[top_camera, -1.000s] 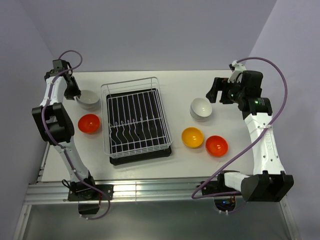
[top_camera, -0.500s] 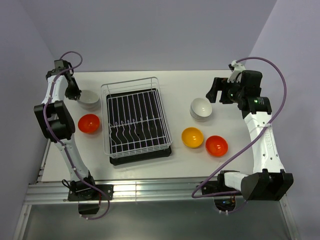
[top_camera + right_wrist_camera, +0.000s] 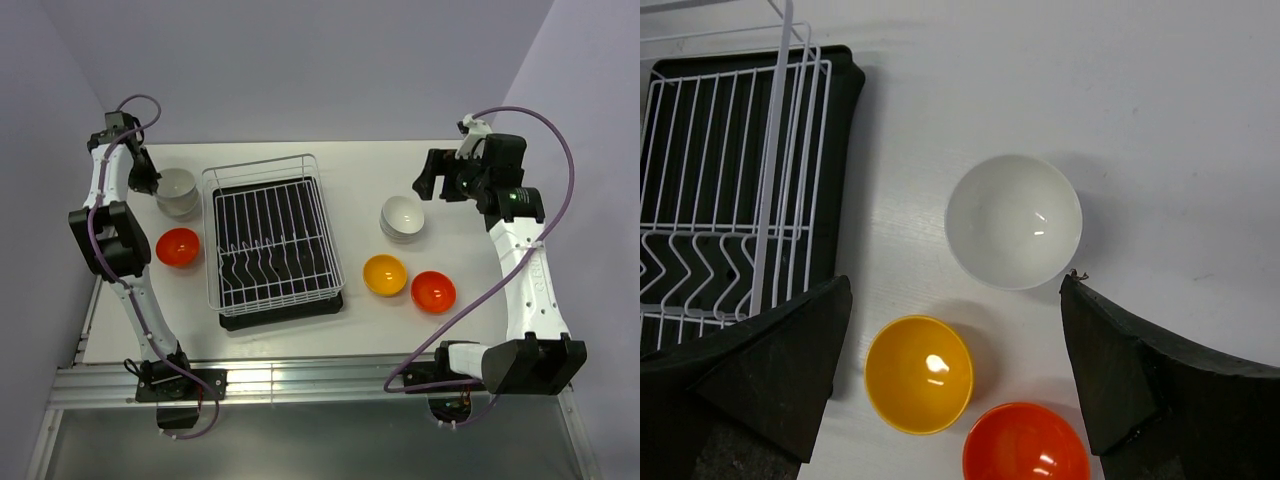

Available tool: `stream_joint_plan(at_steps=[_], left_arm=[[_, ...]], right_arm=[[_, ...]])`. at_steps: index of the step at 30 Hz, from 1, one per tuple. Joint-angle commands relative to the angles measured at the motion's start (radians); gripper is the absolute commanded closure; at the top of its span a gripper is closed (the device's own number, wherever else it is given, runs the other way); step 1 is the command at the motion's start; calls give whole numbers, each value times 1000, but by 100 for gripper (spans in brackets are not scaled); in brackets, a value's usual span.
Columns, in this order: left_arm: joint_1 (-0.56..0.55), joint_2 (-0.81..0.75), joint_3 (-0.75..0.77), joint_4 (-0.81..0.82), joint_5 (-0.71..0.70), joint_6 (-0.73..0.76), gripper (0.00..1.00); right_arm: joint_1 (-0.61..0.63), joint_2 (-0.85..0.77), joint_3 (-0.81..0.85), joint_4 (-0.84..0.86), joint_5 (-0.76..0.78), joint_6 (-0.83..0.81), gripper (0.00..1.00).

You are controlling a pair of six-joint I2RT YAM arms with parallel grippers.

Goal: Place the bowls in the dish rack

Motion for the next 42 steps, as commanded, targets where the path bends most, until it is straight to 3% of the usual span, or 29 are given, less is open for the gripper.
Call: stream_joint_plan(at_steps=[1, 6, 10, 14, 17, 24, 27, 33, 42], left_arm=[[1, -113, 65, -17, 72, 6, 100], [35, -290, 7, 75, 305, 60, 100], [60, -413, -52, 158, 556, 55, 100], [60, -510, -168, 270, 769, -18, 100], [54, -599, -280, 464, 914, -122, 100], [-40, -792, -637, 933, 1017, -386, 100], [-86, -814, -733, 1098, 1031, -518, 100], [-163, -793, -833, 1247, 1066, -702, 100], [-172, -765, -879, 1362, 1083, -799, 100]], right_arm=[[5, 9, 68, 18, -23, -8, 8], [6, 29, 123, 67, -133, 60, 9], [26, 87, 205, 139, -256, 202, 16], [103, 173, 352, 199, -296, 305, 21], [190, 238, 413, 256, -293, 388, 21], [356, 357, 463, 558, -365, 672, 5], [443, 417, 517, 557, -324, 744, 0], [598, 526, 600, 520, -268, 796, 0], [652, 565, 577, 520, -285, 830, 0]])
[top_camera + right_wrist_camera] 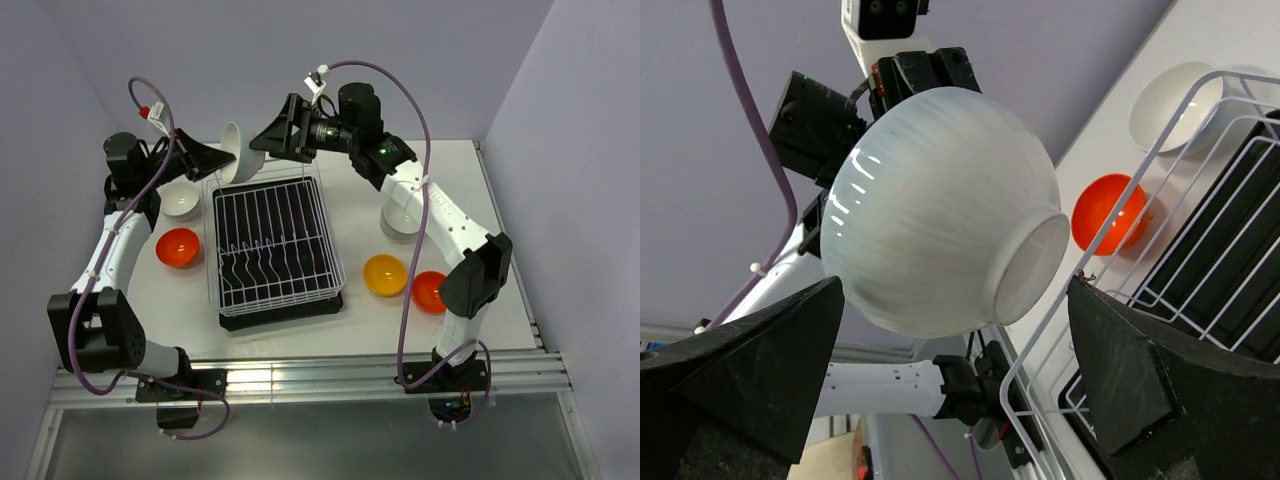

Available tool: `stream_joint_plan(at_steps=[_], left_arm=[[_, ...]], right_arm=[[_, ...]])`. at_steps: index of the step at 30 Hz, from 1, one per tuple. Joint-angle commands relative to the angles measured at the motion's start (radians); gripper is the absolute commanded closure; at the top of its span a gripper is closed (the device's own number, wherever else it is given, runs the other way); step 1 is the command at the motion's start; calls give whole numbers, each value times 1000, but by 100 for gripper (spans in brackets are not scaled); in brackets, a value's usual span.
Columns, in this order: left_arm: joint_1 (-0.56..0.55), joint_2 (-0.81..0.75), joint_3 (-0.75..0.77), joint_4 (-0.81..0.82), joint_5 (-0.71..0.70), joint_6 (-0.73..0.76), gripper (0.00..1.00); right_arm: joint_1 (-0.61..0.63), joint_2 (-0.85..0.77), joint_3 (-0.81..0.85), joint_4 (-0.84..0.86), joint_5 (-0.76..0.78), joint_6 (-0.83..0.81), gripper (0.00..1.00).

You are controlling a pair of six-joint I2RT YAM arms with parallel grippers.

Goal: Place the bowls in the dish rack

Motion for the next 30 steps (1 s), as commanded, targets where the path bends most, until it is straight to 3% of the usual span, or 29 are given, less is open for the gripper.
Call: stream_joint_plan(at_steps=[1, 13, 22, 30], left_arm=[[0, -7, 3, 145, 38, -80, 100], [-3, -9, -25, 97, 38, -40, 100], [-8, -10, -19, 41, 9, 12, 100], [-17, -20, -31, 7, -11, 44, 100]], right_arm=[[17, -13, 13, 53, -3, 30, 0], [58, -22, -16, 79, -40, 37, 0], [107, -22, 16, -17, 101, -23, 0], [123, 5, 16, -21, 155, 23, 2]])
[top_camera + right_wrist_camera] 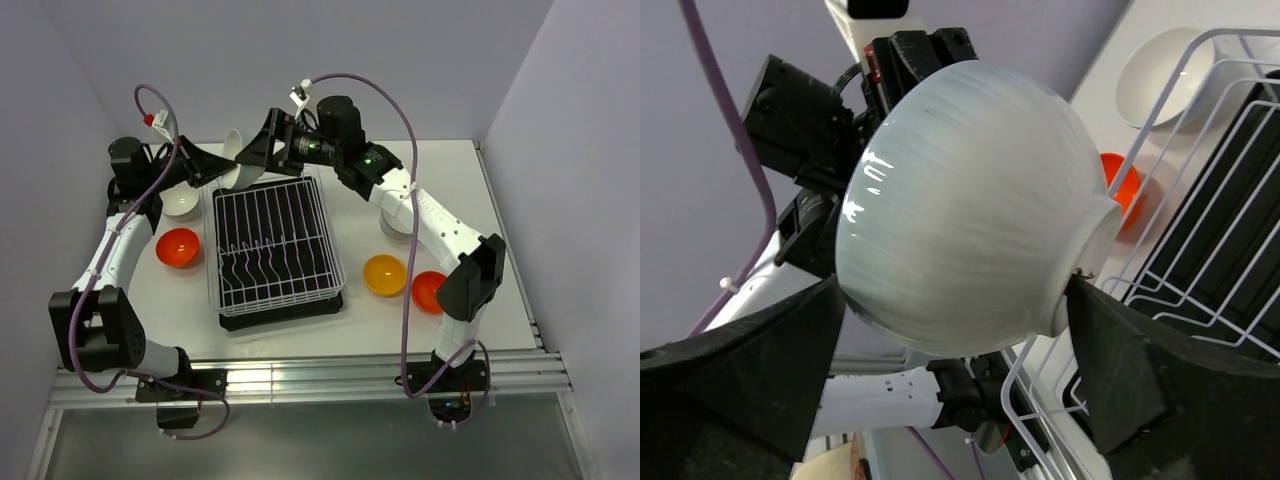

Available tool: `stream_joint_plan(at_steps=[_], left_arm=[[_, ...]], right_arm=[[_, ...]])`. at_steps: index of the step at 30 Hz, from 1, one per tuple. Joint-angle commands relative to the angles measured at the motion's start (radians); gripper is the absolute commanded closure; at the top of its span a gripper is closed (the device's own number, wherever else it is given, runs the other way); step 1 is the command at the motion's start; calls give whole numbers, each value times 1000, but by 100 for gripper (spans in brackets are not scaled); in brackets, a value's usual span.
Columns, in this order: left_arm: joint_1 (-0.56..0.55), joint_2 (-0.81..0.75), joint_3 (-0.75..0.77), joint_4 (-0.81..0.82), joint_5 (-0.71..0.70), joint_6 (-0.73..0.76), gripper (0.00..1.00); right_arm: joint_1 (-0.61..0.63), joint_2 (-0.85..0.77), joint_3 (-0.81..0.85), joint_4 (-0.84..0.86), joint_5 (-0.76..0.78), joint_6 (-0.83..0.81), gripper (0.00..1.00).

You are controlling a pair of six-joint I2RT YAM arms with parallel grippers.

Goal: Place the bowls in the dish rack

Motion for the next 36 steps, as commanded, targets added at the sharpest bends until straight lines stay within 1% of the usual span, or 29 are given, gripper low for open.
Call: stream_joint_plan(at_steps=[1, 3, 4, 6, 7, 9, 10, 12, 13, 14, 17, 18, 20, 21, 24, 26, 27, 29, 30, 31, 32, 33, 36], left_arm=[[-16, -23, 2, 34, -9, 20, 100], [-16, -23, 2, 27, -15, 27, 100], [-16, -23, 0, 25, -17, 29, 100], [-18, -18, 0, 19, -20, 32, 100], [-18, -15, 2, 17, -20, 32, 100], [-18, -7, 5, 11, -20, 33, 100], [-18, -4, 5, 7, -18, 35, 100], [-18, 5, 8, -2, -17, 44, 100], [-18, 5, 11, -12, -21, 47, 98], [-18, 10, 10, -15, -21, 55, 96], [-16, 22, 16, -45, -26, 78, 82], [-16, 26, 20, -58, -29, 87, 72], [-13, 40, 36, -102, -44, 115, 62], [-7, 43, 42, -111, -54, 119, 52], [13, 57, 49, -137, -64, 126, 42], [23, 60, 54, -154, -67, 135, 38], [36, 62, 59, -173, -69, 141, 32], [53, 57, 63, -197, -75, 165, 29], [72, 54, 66, -217, -80, 173, 22], [83, 51, 69, -217, -84, 181, 17], [96, 47, 68, -248, -87, 196, 16], [120, 43, 71, -271, -95, 205, 9], [175, 28, 82, -301, -106, 242, 6]], right_arm=[[23, 7, 35, 28, 21, 22, 7], [23, 12, 38, 31, 27, 24, 15], [23, 18, 39, 31, 27, 26, 26], [23, 24, 44, 39, 18, 33, 38], [23, 33, 49, 45, 14, 35, 52], [23, 42, 55, 59, -11, 38, 69], [23, 50, 64, 59, -14, 41, 83], [23, 59, 73, 60, -17, 41, 97], [23, 67, 85, 57, -20, 42, 100], [23, 71, 91, 54, -20, 41, 100], [21, 87, 118, 36, -5, 23, 100], [21, 90, 127, 26, 18, 15, 100], [21, 101, 153, 0, 44, -13, 100], [21, 105, 164, -10, 62, -22, 100], [21, 125, 199, -41, 130, -62, 100], [18, 145, 220, -53, 156, -71, 100], [15, 156, 228, -53, 158, -71, 100], [12, 165, 234, -58, 173, -79, 100], [10, 176, 242, -60, 178, -83, 100], [9, 179, 245, -60, 182, -91, 100], [9, 185, 249, -61, 199, -96, 100], [9, 197, 260, -63, 208, -99, 100], [10, 231, 289, -72, 259, -116, 100]])
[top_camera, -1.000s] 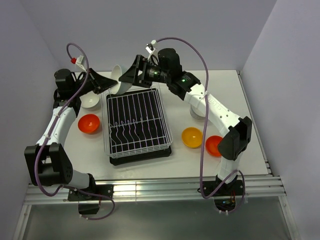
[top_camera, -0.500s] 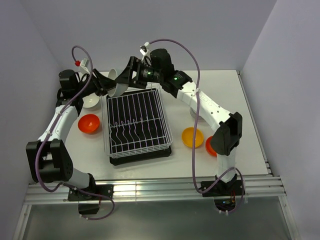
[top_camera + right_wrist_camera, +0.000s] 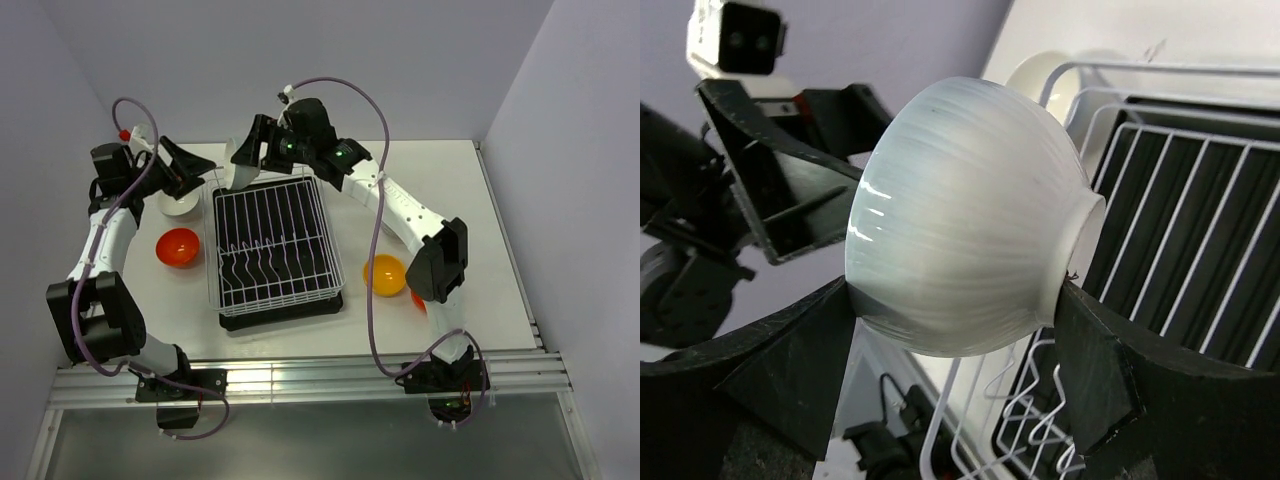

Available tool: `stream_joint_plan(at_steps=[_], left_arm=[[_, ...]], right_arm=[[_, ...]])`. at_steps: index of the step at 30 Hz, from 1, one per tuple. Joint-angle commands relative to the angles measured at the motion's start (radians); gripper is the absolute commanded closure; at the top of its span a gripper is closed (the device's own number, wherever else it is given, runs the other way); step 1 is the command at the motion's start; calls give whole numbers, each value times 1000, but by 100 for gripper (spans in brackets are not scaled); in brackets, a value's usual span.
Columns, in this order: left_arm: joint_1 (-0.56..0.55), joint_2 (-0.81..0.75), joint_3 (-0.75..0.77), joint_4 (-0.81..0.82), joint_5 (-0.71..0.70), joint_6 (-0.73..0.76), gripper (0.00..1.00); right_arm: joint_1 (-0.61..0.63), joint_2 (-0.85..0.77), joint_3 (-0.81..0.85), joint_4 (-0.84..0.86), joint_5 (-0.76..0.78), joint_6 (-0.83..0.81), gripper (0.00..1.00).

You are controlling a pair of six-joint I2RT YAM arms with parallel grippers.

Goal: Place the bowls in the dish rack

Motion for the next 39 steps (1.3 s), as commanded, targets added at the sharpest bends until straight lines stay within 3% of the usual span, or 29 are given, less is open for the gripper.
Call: stream_joint_plan(at_steps=[1, 14, 39], left_arm=[[60, -48, 51, -60, -31, 84, 6], [175, -141, 56, -155, -76, 210, 4], [203, -177, 42, -224, -65, 309, 2]], right_arm=[[-2, 23, 97, 62, 81, -38, 100], [108, 165, 200, 23, 418, -236, 100], [208, 271, 163, 99, 501, -435, 100]])
